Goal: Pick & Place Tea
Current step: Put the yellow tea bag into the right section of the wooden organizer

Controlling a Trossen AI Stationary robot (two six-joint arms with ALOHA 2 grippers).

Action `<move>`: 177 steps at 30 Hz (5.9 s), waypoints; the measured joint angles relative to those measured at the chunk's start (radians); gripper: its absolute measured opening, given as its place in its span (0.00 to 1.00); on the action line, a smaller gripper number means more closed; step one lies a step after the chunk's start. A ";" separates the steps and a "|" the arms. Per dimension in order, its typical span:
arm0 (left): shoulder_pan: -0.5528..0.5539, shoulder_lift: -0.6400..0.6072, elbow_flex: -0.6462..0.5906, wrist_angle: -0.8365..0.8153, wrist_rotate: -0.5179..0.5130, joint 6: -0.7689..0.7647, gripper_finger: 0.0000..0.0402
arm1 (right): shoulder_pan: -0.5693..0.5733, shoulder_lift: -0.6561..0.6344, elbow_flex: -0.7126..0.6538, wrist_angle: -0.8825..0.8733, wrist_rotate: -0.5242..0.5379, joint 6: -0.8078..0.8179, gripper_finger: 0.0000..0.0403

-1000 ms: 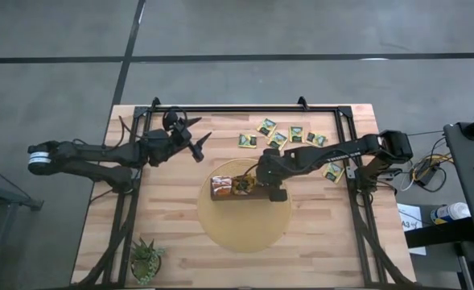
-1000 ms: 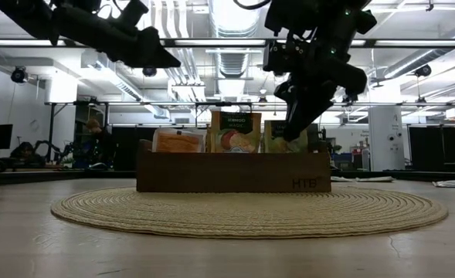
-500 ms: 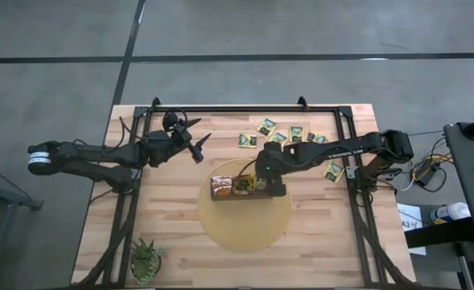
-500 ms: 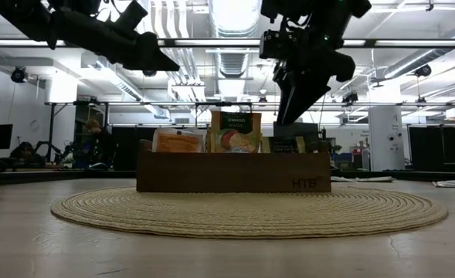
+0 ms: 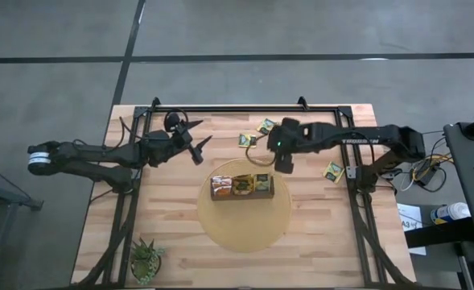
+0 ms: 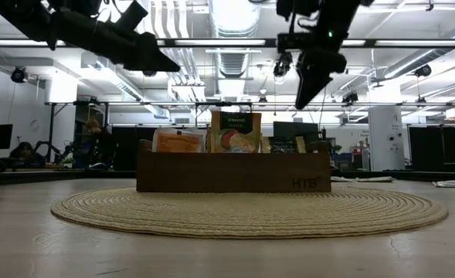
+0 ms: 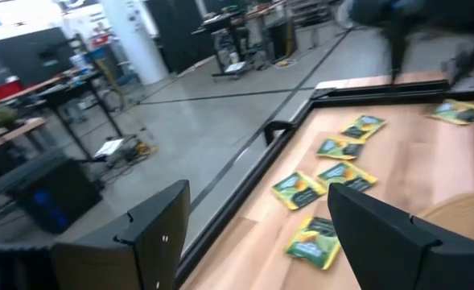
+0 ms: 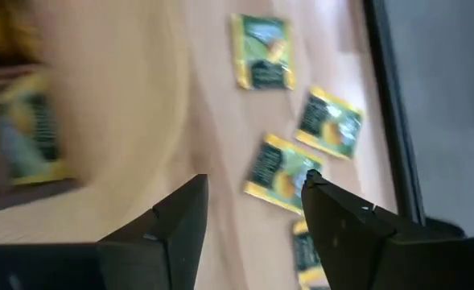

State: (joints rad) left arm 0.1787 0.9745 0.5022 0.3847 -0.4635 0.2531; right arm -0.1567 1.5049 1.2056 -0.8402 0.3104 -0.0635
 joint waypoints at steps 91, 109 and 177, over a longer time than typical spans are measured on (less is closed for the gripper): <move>0.169 0.097 -0.134 0.638 0.607 -0.420 0.68 | 0.170 0.417 -0.112 2.091 0.576 -1.153 0.04; 0.169 0.141 -0.123 0.663 0.603 -0.410 0.56 | 0.195 0.555 0.096 2.099 0.472 -1.246 0.04; 0.123 0.134 0.195 -0.370 0.583 -0.142 0.00 | 0.079 0.130 0.204 0.481 -0.253 -0.216 0.61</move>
State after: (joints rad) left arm 0.3017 1.1082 0.6969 0.0147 0.1196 0.1108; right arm -0.0777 1.6348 1.4098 -0.3596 0.0570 -0.2796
